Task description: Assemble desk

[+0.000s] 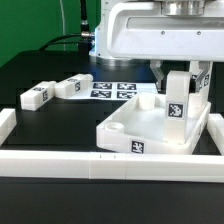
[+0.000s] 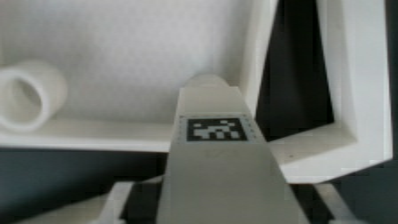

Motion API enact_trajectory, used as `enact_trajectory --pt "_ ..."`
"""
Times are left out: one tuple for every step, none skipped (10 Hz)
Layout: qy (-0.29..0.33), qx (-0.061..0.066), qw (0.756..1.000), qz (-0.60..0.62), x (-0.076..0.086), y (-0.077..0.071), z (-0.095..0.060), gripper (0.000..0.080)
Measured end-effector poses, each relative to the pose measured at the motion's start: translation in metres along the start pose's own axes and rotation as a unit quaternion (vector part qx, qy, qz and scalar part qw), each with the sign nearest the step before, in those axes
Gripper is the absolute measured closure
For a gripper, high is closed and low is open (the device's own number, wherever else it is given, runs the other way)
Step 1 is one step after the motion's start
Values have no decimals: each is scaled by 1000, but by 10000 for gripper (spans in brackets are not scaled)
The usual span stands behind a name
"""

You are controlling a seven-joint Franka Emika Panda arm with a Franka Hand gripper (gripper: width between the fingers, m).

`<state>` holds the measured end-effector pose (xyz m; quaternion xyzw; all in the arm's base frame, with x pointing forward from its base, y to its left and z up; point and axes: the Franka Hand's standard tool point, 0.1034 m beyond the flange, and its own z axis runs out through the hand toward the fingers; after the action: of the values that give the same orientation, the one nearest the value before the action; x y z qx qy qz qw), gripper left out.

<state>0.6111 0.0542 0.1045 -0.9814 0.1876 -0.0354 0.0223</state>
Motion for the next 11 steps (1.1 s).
enact_trajectory --pt "0 5 999 54 0 -1 0 511" --pt "1 6 997 75 0 -1 0 511" --pt "1 9 991 136 0 -2 0 509" --pt "-1 12 981 192 -1 -3 0 509" --pt "-1 12 975 220 -2 -5 0 509" --pt "-3 11 960 280 -4 -9 1 509" --pt "-5 12 947 321 -5 -12 1 509" --pt "-8 15 930 367 -6 -14 1 509" --pt "-11 18 911 413 -8 -18 1 509" --pt "-13 18 892 451 -10 -22 1 509" --pt "-14 18 880 475 -12 -24 1 509"
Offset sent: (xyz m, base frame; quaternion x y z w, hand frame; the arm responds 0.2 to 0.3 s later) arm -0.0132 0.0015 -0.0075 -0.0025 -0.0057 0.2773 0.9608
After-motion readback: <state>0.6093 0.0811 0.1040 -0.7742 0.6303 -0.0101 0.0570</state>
